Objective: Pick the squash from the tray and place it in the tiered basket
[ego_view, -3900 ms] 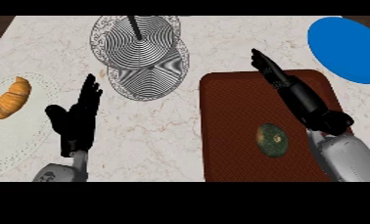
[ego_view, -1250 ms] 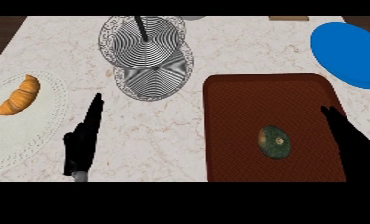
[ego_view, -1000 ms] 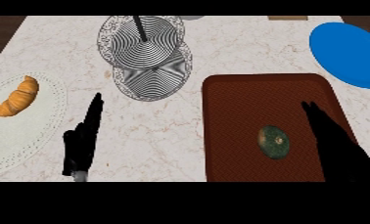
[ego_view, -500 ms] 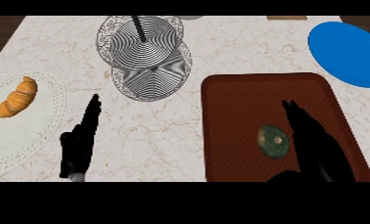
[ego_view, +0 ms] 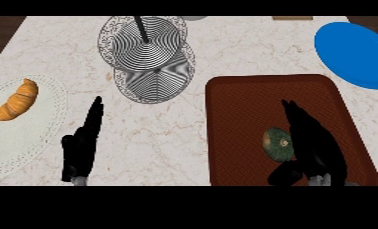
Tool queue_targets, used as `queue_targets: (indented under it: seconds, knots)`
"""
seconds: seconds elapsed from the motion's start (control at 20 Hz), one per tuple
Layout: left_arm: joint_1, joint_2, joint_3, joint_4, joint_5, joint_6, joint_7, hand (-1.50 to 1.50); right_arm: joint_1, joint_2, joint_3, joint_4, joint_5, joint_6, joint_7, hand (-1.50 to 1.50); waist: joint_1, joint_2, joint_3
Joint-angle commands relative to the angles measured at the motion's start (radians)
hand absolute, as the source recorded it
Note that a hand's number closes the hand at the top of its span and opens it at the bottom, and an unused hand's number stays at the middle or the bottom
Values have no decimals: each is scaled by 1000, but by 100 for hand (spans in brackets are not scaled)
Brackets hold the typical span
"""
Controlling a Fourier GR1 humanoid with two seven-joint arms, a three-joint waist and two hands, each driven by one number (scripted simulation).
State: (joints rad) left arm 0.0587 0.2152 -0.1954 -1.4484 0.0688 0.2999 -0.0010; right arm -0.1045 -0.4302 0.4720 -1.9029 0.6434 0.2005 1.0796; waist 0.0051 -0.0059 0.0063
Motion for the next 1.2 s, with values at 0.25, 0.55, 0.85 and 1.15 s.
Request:
queue_targets:
  seconds: [0.25, 0.55, 0.85, 1.15]
  knots:
    - [16, -29, 3, 62, -8, -4, 24, 0, 7, 49, -16, 52, -11, 95, 83, -150, -5, 6, -7]
    - [24, -24, 31, 73, -10, -18, -10, 0, 56, 77, -31, 76, 11, 69, 56, -150, -7, 6, -7]
    - [15, 0, 52, 43, 0, -60, 33, 0, 29, 107, -69, 137, 16, 95, 12, -150, -3, 6, -7]
    - [4, -54, 42, 91, -35, -28, 12, 0, 40, 137, -60, 254, 85, 32, -124, 150, -4, 7, -6]
